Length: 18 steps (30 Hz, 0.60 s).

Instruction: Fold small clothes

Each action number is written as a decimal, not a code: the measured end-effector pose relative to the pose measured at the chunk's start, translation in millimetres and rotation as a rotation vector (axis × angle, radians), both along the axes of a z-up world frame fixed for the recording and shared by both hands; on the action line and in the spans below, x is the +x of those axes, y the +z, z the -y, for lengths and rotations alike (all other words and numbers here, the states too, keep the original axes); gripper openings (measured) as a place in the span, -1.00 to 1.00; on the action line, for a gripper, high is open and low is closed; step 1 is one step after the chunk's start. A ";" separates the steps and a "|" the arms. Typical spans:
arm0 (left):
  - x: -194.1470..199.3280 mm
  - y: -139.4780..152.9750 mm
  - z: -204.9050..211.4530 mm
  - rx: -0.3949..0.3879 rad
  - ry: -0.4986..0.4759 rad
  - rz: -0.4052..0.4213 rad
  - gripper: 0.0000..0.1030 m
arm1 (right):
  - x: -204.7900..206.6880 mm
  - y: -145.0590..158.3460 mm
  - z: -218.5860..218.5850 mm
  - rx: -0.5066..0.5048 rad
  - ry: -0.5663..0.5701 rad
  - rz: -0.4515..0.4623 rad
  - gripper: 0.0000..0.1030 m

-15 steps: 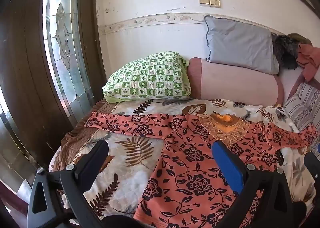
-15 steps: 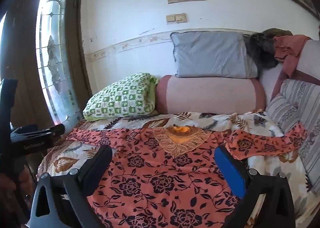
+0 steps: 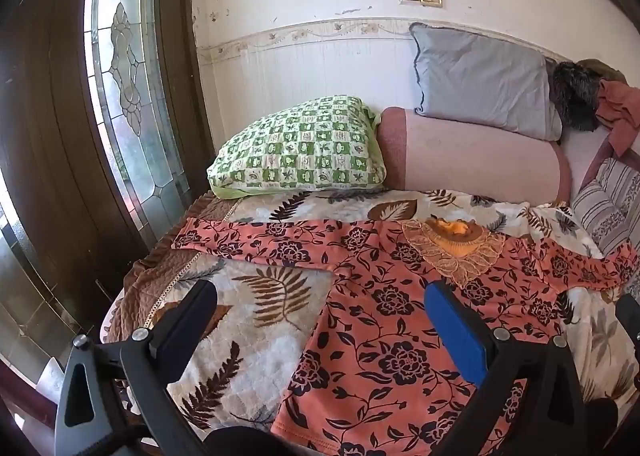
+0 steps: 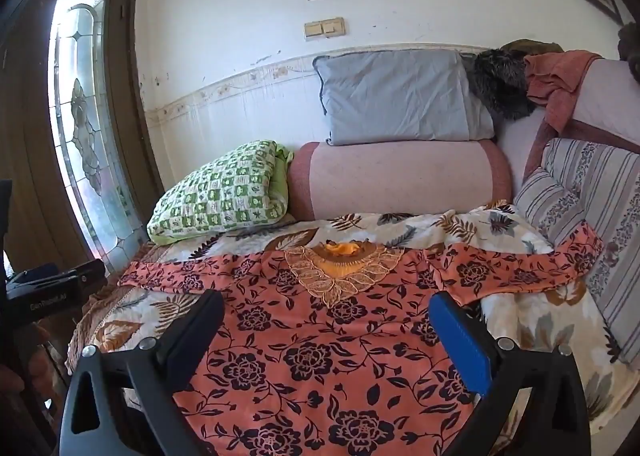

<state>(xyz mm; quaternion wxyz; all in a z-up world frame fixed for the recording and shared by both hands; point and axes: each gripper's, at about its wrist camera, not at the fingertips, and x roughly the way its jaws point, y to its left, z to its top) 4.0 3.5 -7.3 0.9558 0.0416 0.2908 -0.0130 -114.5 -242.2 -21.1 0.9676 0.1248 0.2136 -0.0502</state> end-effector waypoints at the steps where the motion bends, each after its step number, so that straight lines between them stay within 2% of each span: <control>1: 0.5 -0.1 0.0 0.002 0.001 -0.002 1.00 | 0.9 -0.4 0.5 -0.001 0.001 -0.003 1.00; 18: 0.3 -3.4 4.8 0.022 0.011 0.012 1.00 | 15.1 -8.6 9.1 0.010 -0.043 -0.063 1.00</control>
